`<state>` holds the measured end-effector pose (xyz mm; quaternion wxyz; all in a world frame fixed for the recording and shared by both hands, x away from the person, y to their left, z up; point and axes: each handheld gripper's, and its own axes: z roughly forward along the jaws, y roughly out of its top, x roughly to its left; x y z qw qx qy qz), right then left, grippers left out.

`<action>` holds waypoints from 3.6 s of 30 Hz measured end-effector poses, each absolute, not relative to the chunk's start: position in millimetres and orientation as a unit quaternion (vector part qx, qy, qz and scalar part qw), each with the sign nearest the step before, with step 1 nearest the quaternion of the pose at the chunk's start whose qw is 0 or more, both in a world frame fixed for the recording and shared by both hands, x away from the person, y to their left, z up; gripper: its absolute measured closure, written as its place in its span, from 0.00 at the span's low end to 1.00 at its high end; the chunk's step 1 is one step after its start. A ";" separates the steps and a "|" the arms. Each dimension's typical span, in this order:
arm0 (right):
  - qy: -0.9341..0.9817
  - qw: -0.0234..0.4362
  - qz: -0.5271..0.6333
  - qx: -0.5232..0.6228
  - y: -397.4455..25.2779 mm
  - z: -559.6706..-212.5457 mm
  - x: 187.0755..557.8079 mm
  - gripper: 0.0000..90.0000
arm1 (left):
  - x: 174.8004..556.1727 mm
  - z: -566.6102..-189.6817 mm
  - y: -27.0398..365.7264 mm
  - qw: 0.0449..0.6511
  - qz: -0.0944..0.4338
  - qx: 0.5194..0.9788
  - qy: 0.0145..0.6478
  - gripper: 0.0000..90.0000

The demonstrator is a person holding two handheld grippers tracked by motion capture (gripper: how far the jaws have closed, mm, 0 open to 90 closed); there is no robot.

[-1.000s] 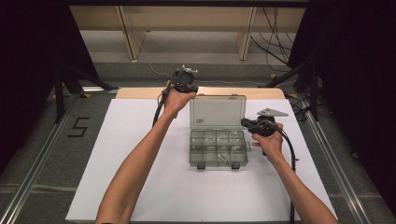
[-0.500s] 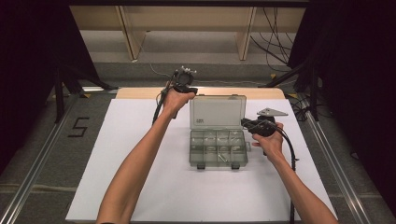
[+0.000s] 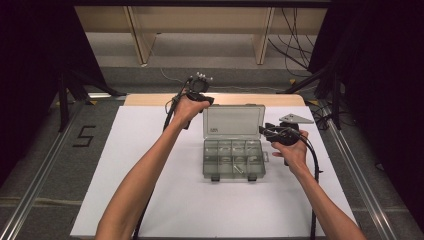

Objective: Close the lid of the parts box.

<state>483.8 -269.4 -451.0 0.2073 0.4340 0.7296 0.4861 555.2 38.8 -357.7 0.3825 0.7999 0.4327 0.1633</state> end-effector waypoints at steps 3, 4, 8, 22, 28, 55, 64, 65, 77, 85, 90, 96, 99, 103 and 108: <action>0.727 0.213 0.489 0.433 -268.7 -440.5 478.1 0.51 | 550.1 -355.4 38.7 0.383 0.164 0.801 0.430 0.99; 0.728 0.218 0.488 0.430 -268.3 -437.0 476.6 0.47 | 548.5 -355.1 39.0 0.383 0.163 0.803 0.427 0.99; 0.720 0.216 0.501 0.429 -267.6 -423.8 466.7 0.40 | 541.1 -353.3 39.9 0.387 0.163 0.808 0.414 0.99; 0.721 0.214 0.515 0.411 -261.3 -389.9 439.2 0.27 | 514.7 -352.8 41.1 0.394 0.161 0.817 0.390 0.99; 0.731 0.209 0.512 0.400 -256.7 -378.1 429.5 0.21 | 505.7 -353.6 40.8 0.407 0.151 0.817 0.380 0.99; 0.745 0.195 0.518 0.372 -250.3 -357.5 407.3 0.28 | 462.4 -364.9 45.5 0.431 0.150 0.819 0.348 0.99; 0.755 0.175 0.516 0.365 -248.6 -361.7 403.5 0.43 | 443.7 -375.1 43.3 0.441 0.132 0.824 0.332 0.99; 0.758 0.183 0.511 0.361 -249.2 -363.3 403.9 0.46 | 441.6 -376.8 42.9 0.442 0.134 0.822 0.333 0.99; 0.794 0.150 0.483 0.337 -251.4 -380.4 396.1 0.76 | 412.9 -396.9 49.7 0.458 0.130 0.819 0.320 0.99; 0.812 0.149 0.461 0.325 -256.8 -396.6 390.8 0.91 | 403.9 -411.7 57.4 0.451 0.132 0.824 0.317 0.99; 0.828 0.150 0.442 0.312 -258.3 -403.3 388.0 0.99 | 398.5 -418.8 65.4 0.447 0.133 0.824 0.321 0.99; 0.841 0.149 0.424 0.300 -258.7 -412.2 386.5 1.00 | 391.6 -429.2 72.2 0.441 0.129 0.827 0.324 0.99; 0.846 0.149 0.414 0.300 -258.8 -415.8 386.8 1.00 | 390.0 -432.1 72.9 0.436 0.126 0.830 0.325 0.99; 0.848 0.147 0.410 0.303 -260.7 -419.5 388.8 1.00 | 389.4 -434.2 71.8 0.434 0.118 0.832 0.325 0.99; 0.851 0.145 0.401 0.306 -262.4 -424.0 390.5 1.00 | 390.3 -438.5 70.4 0.429 0.116 0.837 0.319 0.99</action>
